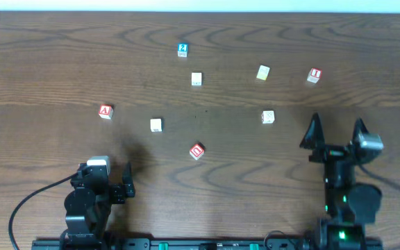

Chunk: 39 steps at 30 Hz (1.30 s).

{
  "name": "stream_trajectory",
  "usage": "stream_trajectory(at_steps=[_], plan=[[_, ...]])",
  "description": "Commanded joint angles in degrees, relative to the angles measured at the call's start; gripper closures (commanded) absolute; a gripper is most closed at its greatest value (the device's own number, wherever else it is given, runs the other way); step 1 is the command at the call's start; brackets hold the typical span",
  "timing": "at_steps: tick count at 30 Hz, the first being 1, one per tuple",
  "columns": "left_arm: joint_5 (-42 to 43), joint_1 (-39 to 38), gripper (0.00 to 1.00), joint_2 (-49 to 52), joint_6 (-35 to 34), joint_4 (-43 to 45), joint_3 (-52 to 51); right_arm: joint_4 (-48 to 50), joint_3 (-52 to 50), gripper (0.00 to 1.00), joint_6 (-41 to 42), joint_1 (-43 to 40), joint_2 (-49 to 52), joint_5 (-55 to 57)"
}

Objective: Spell out Ai2
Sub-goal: 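Move the right gripper to the red 'I' block at far right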

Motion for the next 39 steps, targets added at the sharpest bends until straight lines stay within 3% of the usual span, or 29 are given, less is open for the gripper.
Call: stream_trajectory(at_steps=[1, 11, 16, 18, 29, 39], plan=[[-0.3, 0.2, 0.05, -0.3, -0.1, 0.2, -0.6, 2.5, 5.9, 0.01, 0.9, -0.5, 10.9, -0.7], [-0.3, 0.2, 0.05, -0.3, -0.1, 0.2, -0.6, 3.8, 33.6, 0.01, 0.0, -0.5, 45.5, -1.0], [-0.3, 0.2, 0.05, -0.3, -0.1, 0.2, -0.6, 16.6, 40.9, 0.01, -0.3, -0.5, 53.8, -1.2], [-0.3, 0.2, 0.05, -0.3, -0.1, 0.2, -0.6, 16.1, 44.9, 0.01, -2.1, -0.5, 57.2, -1.3], [-0.3, 0.2, 0.05, -0.3, -0.1, 0.2, -0.6, -18.2, 76.1, 0.01, -0.1, -1.6, 76.8, -1.2], [-0.3, 0.2, 0.05, -0.3, -0.1, 0.2, -0.6, -36.1, 88.7, 0.01, 6.5, -2.8, 90.1, -2.0]])
